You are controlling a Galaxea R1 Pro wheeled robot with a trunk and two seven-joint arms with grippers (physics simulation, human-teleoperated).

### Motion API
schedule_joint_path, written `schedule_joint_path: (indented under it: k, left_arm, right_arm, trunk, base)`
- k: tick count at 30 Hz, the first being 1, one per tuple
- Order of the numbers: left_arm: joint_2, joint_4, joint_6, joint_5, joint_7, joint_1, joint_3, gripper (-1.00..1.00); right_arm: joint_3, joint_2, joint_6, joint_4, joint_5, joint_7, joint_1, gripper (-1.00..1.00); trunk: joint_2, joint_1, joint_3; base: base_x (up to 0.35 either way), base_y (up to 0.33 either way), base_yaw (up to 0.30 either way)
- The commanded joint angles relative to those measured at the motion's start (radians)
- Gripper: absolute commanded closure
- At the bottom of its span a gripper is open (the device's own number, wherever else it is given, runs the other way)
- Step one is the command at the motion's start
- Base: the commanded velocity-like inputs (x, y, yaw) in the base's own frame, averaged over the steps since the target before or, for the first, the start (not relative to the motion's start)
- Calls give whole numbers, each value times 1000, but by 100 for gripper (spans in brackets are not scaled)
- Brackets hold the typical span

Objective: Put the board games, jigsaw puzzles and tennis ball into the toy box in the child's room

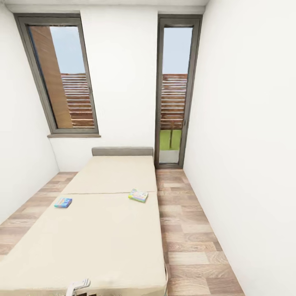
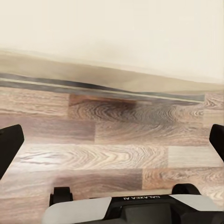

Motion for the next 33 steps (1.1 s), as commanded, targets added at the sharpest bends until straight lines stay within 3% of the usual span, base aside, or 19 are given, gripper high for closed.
schedule_joint_path:
  k: [1,17,20,21,23,25,27,28,30,33]
  left_arm:
    - [0,-1,6,-4,-5,0,8,-100]
    - [1,0,8,-5,-13,0,10,-100]
    - [3,-5,15,-3,-18,0,11,-100]
    - [5,-6,20,-2,-19,-2,12,-100]
    - [8,-10,76,0,-24,-8,15,-100]
    - [11,-31,206,0,-29,-20,16,-100]
    - [14,-126,422,2,-34,-68,18,-100]
    - [14,-161,472,3,-35,-81,19,-100]
    - [14,-319,630,7,-39,-114,24,-100]
    - [13,-444,719,9,-46,-127,24,-100]
  right_arm:
    - [-3,1,0,-1,-4,-1,0,-100]
    - [-6,1,16,-3,-7,2,-2,-100]
    - [-9,-3,70,-14,-12,3,-18,-100]
    - [-9,-5,128,-29,-14,3,-38,-100]
    - [-10,-9,204,-49,-16,2,-64,-100]
    - [-12,-13,335,-86,-18,2,-106,-100]
    - [-14,-15,498,-143,-18,-3,-157,-100]
    - [-15,-15,530,-158,-19,-5,-167,-100]
    - [-19,-14,612,-209,-21,-15,-190,-100]
    - [-21,-11,640,-232,-22,-20,-197,-100]
  trunk:
    - [-1,0,0]
    - [-1,0,0]
    - [-1,0,0]
    - [-1,0,0]
    - [-1,0,-1]
    - [-1,0,-2]
    - [-1,0,-3]
    - [-1,0,-4]
    - [-1,0,-6]
    - [-1,0,-9]
  base:
    - [0,-79,265]
    - [0,-16,285]
    - [0,0,289]
    - [0,0,289]
    - [0,0,287]
    - [0,0,277]
    - [0,0,249]
    - [0,0,238]
    - [0,0,233]
    - [0,0,223]
